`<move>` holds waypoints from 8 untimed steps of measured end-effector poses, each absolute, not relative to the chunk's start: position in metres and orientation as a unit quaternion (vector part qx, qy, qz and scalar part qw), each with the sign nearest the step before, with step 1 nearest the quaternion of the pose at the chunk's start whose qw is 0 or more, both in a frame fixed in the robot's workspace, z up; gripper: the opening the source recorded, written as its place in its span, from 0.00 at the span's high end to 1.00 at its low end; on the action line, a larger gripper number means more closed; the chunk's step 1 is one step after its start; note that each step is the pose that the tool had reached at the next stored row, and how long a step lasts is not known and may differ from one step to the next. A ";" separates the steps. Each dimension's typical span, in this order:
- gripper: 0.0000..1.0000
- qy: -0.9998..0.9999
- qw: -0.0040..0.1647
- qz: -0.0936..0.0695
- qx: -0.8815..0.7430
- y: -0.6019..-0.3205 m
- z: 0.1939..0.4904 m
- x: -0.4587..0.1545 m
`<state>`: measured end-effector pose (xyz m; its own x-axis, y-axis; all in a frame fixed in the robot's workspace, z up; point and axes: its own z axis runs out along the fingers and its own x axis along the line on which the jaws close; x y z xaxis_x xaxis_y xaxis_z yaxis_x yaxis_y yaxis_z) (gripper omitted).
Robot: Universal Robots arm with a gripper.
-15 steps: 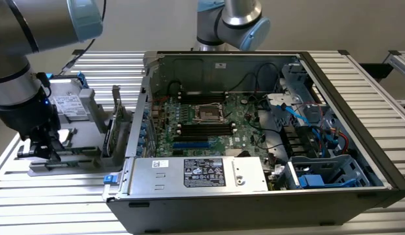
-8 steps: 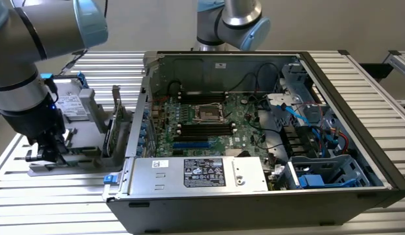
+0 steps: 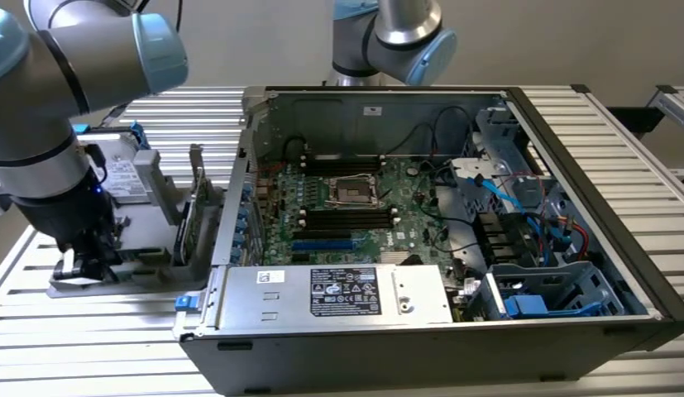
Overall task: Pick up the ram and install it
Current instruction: 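Pick up the ram and move it above insertion slot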
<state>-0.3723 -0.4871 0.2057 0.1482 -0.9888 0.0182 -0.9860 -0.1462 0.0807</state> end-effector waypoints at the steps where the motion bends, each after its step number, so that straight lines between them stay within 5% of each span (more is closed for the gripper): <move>1: 0.64 -0.652 0.037 -0.019 0.757 -0.487 0.204 -0.372; 8: 0.64 -0.651 0.037 -0.019 0.758 -0.486 0.194 -0.369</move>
<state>-0.3694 -0.4865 0.1941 0.1508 -0.9884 0.0183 -0.9856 -0.1489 0.0806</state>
